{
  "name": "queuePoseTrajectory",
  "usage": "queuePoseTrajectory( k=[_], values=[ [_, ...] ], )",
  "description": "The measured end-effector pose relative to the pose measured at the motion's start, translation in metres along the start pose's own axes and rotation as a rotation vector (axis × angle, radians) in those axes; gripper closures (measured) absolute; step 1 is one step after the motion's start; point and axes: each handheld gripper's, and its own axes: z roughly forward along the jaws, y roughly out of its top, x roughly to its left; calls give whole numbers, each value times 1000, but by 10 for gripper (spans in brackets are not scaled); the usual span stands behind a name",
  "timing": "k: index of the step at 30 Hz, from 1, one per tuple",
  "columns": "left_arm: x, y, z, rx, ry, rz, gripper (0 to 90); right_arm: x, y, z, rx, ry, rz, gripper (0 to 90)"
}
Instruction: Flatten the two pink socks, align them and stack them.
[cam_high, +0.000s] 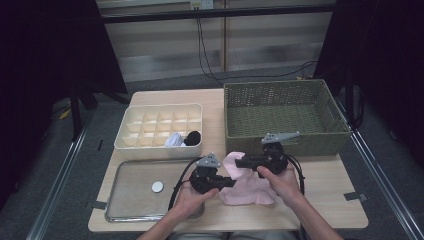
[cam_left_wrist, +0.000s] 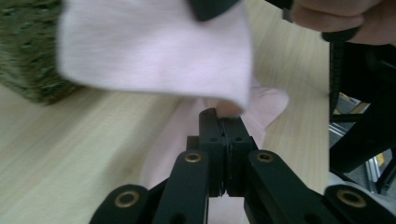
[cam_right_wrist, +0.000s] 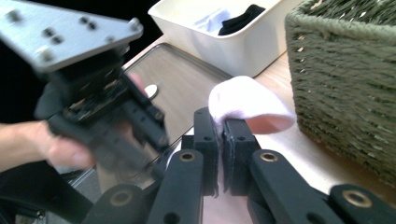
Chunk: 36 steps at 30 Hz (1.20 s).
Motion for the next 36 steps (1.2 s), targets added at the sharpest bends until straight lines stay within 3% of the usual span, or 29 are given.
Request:
queuePoseTrajectory(
  k=[9, 21, 27, 29, 33, 36],
  values=[
    [17, 8, 4, 1, 50, 11, 896, 7, -12, -10, 16, 35, 9, 855],
    [28, 4, 10, 18, 76, -11, 888, 11, -36, 4, 135, 83, -11, 816],
    [32, 2, 0, 5, 77, -27, 772, 10, -49, 18, 204, 77, -17, 820],
    [33, 1, -5, -17, 83, -55, 703, 10, -51, 23, 222, 74, -18, 820],
    [34, 0, -17, -11, 107, -45, 613, 9, -54, 31, 256, 62, -28, 800],
    [36, -3, -26, -17, 111, -53, 595, 8, -55, 34, 266, 53, -38, 791]
  ],
)
